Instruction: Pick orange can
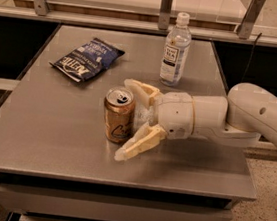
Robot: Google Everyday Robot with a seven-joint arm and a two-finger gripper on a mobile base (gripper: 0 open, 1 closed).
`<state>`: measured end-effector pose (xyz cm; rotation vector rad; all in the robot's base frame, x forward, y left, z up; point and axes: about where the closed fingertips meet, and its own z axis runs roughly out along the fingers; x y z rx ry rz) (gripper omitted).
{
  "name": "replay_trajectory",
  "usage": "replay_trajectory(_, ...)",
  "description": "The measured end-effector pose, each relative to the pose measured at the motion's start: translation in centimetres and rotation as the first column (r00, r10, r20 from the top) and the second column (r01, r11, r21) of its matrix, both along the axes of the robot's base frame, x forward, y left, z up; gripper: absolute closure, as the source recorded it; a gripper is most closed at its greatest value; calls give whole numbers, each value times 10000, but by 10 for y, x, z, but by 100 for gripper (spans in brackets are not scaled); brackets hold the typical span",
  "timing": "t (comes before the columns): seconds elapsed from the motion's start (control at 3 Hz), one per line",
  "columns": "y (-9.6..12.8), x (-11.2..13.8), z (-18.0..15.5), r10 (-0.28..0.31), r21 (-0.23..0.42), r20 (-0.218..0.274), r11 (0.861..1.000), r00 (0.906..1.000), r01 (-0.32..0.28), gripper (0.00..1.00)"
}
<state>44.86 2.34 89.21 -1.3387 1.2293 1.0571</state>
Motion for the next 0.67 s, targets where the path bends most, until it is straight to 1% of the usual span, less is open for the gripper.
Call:
replay_trajectory(0.33, 9, 4, 0, 236, 120, 58, 9996, 9997, -237, 13)
replay_trajectory(0.67, 17, 6, 2, 442, 125, 70, 9989, 9990, -443, 37)
